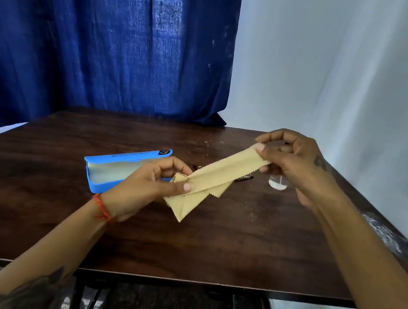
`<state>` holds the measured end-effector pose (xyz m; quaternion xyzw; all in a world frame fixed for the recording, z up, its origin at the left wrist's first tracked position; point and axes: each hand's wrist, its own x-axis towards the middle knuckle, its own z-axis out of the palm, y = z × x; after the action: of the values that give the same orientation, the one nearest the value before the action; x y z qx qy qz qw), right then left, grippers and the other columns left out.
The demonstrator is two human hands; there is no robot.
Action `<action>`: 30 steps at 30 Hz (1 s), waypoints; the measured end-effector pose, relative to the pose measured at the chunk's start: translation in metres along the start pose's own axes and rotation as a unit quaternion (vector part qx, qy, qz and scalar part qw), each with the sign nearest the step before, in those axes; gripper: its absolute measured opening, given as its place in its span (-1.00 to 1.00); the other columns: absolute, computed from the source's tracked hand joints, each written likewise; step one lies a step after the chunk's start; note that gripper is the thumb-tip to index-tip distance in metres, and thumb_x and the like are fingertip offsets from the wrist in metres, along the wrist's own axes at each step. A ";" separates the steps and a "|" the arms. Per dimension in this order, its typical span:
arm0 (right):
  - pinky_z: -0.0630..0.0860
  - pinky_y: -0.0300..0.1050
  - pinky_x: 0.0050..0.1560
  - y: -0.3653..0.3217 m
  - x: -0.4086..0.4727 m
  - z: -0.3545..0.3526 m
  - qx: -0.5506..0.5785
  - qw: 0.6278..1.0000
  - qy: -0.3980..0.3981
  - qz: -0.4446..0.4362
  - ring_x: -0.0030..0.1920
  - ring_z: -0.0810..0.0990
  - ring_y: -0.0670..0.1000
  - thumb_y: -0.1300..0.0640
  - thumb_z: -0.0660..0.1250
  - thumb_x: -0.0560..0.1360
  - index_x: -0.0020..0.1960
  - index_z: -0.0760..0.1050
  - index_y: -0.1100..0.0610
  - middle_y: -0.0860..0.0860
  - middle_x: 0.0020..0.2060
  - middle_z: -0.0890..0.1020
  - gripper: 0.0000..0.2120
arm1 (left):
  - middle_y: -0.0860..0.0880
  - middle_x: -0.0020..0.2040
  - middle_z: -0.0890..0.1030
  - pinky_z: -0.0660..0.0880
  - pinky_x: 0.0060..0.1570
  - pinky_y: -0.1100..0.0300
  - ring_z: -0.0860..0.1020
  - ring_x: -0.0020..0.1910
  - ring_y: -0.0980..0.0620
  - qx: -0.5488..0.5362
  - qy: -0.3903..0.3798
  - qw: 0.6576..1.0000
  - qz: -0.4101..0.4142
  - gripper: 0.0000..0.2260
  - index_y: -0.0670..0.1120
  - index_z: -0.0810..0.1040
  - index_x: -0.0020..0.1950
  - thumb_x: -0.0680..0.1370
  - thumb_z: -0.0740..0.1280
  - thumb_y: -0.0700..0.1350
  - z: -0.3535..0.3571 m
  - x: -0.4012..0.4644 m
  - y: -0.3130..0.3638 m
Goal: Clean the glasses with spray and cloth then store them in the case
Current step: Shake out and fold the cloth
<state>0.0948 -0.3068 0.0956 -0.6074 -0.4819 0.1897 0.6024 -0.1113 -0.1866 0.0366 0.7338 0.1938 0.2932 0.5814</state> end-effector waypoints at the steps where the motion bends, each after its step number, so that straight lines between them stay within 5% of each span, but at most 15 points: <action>1: 0.54 -0.27 -0.44 0.002 -0.001 -0.002 -0.002 1.000 0.007 0.017 -0.48 0.59 -0.08 0.28 0.39 0.45 -0.12 0.53 0.12 0.04 -0.39 0.64 -0.90 | 0.07 -0.26 0.66 0.50 -0.33 0.33 0.58 -0.29 0.14 -0.005 0.013 1.000 0.000 -0.82 -0.04 0.53 -0.10 0.33 0.42 -0.12 -0.003 -0.001 -0.002; 5: 0.58 -0.22 -0.42 0.011 -0.003 -0.002 0.002 0.999 0.000 0.038 -0.45 0.62 -0.04 0.31 0.34 0.48 -0.12 0.52 0.12 0.10 -0.35 0.61 -0.89 | 0.09 -0.28 0.68 0.48 -0.35 0.39 0.59 -0.28 0.20 0.040 0.073 0.996 0.022 -0.90 -0.03 0.63 -0.10 0.47 0.33 -0.17 -0.003 -0.001 -0.006; 9: 0.59 -0.23 -0.13 0.013 -0.001 -0.002 0.013 0.997 -0.060 0.056 -0.23 0.62 -0.03 0.46 0.26 0.45 -0.06 0.62 0.14 0.18 -0.15 0.65 -0.72 | 0.16 -0.15 0.69 0.49 -0.16 0.43 0.61 -0.10 0.22 0.078 0.135 0.986 0.057 -0.85 0.02 0.65 -0.10 0.52 0.30 -0.18 0.002 0.002 -0.008; 13: 0.50 -0.35 -0.18 0.015 -0.001 0.000 -0.058 0.995 -0.072 0.031 -0.18 0.60 -0.09 0.57 0.34 0.27 -0.05 0.62 0.01 0.04 -0.15 0.68 -0.50 | -0.05 -0.28 0.61 0.43 -0.26 0.33 0.51 -0.30 0.15 0.130 0.193 0.971 0.058 -0.89 0.03 0.53 -0.05 0.53 0.28 -0.18 0.001 0.006 -0.017; 15: 0.46 -0.42 -0.26 0.014 -0.004 0.007 -0.124 0.991 -0.038 -0.016 -0.26 0.60 -0.17 0.50 0.40 0.28 -0.09 0.63 0.01 -0.03 -0.22 0.67 -0.58 | -0.03 -0.30 0.57 0.39 -0.30 0.25 0.45 -0.37 0.12 0.188 0.178 0.964 0.054 -0.85 0.04 0.51 -0.10 0.52 0.27 -0.21 0.004 0.008 -0.019; 17: 0.50 -0.40 -0.30 0.012 -0.007 0.015 -0.185 0.980 -0.019 -0.067 -0.29 0.62 -0.14 0.36 0.45 0.33 -0.11 0.65 0.05 -0.10 -0.28 0.66 -0.75 | 0.07 -0.25 0.58 0.39 -0.29 0.39 0.45 -0.36 0.18 0.247 0.155 0.955 0.052 -0.80 0.06 0.56 -0.20 0.49 0.29 -0.24 0.010 0.009 -0.018; 21: 0.51 -0.21 -0.21 0.009 -0.005 0.029 -0.272 0.950 -0.032 -0.148 -0.28 0.60 -0.12 0.15 0.44 0.38 -0.20 0.66 0.01 -0.12 -0.31 0.66 -0.94 | 0.05 -0.05 0.58 0.39 -0.10 0.45 0.52 -0.07 0.18 0.234 0.119 0.962 0.075 -0.90 0.07 0.58 -0.06 0.44 0.39 -0.01 0.028 0.011 -0.006; 24: 0.37 -0.20 -0.26 0.007 -0.003 0.035 -0.309 0.934 -0.037 -0.177 -0.27 0.53 -0.14 0.01 0.40 0.39 -0.25 0.59 -0.05 -0.11 -0.31 0.61 -0.95 | 0.09 -0.04 0.59 0.46 -0.13 0.29 0.55 -0.06 0.14 0.243 0.095 0.958 0.122 -0.75 0.09 0.51 0.05 0.41 0.36 0.09 0.041 0.013 0.003; 30: 0.36 -0.22 -0.26 -0.008 -0.002 0.033 -0.298 0.935 -0.022 -0.189 -0.23 0.49 -0.10 0.02 0.38 0.42 -0.28 0.52 0.06 -0.03 -0.25 0.53 -0.84 | 0.05 -0.26 0.59 0.42 -0.26 0.26 0.51 -0.25 0.10 0.330 0.148 0.913 0.190 -0.89 -0.05 0.55 -0.13 0.43 0.25 -0.19 0.044 0.015 0.014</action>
<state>0.0648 -0.2919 0.0958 -0.6523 -0.6353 -0.0669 0.4079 -0.0720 -0.2137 0.0463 0.8549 0.2204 0.4229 0.2044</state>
